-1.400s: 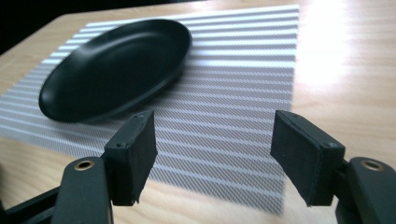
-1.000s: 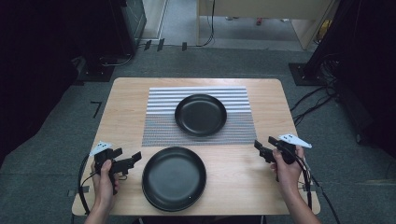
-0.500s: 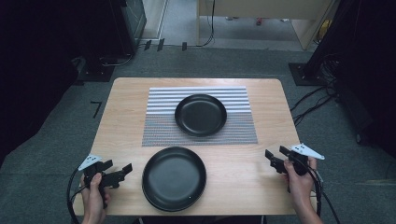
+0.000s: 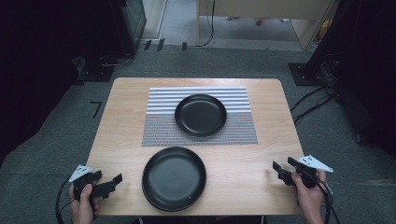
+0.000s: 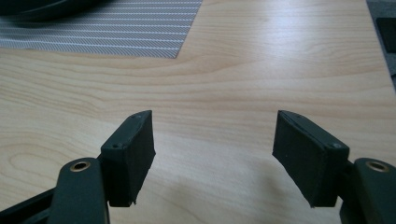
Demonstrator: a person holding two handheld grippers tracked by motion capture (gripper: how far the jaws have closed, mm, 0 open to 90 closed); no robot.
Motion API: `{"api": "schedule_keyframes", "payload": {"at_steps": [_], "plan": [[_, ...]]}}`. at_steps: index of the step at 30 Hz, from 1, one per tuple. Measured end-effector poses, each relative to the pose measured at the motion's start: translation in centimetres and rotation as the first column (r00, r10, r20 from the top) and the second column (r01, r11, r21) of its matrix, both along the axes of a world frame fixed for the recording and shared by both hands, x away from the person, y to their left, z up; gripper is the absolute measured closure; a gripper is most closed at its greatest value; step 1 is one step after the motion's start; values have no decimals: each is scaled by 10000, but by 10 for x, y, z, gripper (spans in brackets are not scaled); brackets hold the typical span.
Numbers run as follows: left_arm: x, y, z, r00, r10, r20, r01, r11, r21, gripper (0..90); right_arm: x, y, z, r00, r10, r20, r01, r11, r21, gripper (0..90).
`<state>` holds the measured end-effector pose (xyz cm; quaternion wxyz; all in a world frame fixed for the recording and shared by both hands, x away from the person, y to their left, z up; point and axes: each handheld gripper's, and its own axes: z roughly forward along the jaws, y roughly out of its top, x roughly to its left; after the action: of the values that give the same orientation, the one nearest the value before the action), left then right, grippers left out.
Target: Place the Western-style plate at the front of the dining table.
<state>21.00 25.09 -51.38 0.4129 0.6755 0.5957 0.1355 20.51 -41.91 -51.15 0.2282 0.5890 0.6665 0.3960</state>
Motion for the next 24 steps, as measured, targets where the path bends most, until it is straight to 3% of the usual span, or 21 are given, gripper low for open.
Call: {"api": "schedule_keyframes", "payload": {"at_steps": [2,7,12,16,18,20,24], "plan": [[-3,1,1,9999,75,68,-77,9994,324,27,-4,-2,0,10000,-51,-30,51,10000,-74,288],[-6,-2,0,9998,85,158,-101,9941,1084,27,-15,-3,-2,9999,78,-96,-85,9969,-785,274],[-5,-5,-1,9999,45,97,-59,9885,1510,27,-24,-7,-7,9993,-73,-372,31,9937,-1124,271],[-5,-12,-2,9999,-29,135,-1,9763,2166,27,-29,-8,-13,9977,-244,-627,143,9875,-1572,259],[-6,-16,-3,9999,-72,110,41,9651,2618,27,-32,-8,-13,9977,-259,-631,155,9871,-1592,256],[-6,-23,-5,9999,-107,95,71,9474,3198,27,-35,-9,-15,9983,-317,-496,242,9890,-1457,253],[-6,-24,-6,9998,-52,195,-12,9489,3156,17,-43,-10,-20,9995,-308,-52,298,9904,-1350,235]]}}
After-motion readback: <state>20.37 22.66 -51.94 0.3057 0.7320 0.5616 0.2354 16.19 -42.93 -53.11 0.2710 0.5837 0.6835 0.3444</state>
